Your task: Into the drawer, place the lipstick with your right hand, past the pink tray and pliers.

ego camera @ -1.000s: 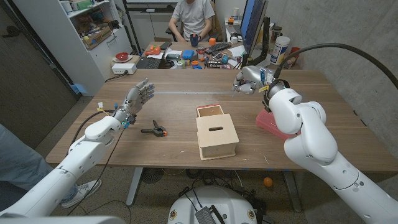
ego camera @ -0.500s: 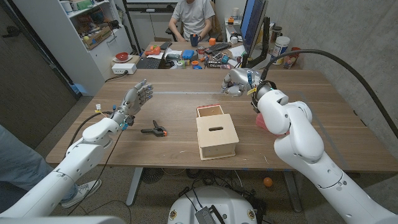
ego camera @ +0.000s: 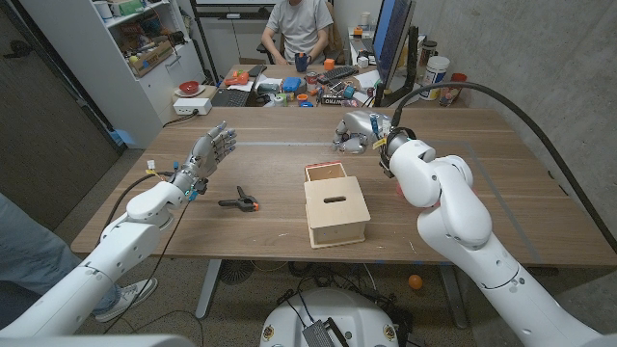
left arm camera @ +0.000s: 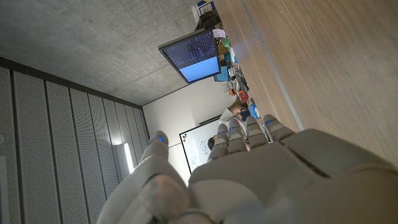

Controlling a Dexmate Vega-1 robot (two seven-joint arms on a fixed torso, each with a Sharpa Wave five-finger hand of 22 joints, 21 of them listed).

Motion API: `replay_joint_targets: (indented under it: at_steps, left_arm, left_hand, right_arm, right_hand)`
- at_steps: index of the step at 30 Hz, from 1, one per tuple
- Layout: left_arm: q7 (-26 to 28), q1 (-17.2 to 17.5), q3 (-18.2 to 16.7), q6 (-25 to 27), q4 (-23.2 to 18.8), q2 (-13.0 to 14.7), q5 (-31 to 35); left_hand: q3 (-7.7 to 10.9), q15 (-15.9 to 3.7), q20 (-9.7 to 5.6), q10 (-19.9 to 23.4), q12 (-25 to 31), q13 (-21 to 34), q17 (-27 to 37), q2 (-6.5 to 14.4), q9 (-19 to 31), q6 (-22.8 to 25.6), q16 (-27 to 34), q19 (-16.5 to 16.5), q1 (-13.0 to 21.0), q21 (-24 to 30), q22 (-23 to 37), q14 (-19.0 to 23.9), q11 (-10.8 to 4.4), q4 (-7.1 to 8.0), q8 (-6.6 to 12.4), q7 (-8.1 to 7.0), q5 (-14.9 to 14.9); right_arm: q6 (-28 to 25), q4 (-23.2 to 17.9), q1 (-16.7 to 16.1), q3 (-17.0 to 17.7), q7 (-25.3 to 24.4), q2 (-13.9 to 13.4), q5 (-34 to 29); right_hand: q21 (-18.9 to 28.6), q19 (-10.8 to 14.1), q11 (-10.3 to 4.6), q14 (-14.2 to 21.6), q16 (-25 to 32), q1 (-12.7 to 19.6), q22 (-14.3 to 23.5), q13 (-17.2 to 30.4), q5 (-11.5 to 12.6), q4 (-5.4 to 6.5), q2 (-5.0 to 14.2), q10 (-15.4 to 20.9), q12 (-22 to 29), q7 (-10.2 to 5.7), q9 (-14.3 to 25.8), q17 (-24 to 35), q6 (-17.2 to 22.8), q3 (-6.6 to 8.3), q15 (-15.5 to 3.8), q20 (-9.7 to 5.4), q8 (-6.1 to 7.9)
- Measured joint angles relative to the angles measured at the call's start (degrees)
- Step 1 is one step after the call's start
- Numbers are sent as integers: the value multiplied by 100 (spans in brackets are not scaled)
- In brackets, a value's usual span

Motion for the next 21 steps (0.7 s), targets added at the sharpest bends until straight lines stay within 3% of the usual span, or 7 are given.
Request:
replay_joint_targets:
  at_steps: [21]
  left_arm:
    - [140,93,-66,49,-125,51,8]
  left_hand:
    - [0,0,0,0,-19,0,0,0,0,0,0,0,0,0,0,0,0,0,-23,0,0]
  right_arm:
    - [256,494,229,-214,3,296,100]
  right_hand:
    - [133,0,0,82,-45,39,1,74,-7,-35,-10,0,44,-4,-1,80,65,34,-41,0,45]
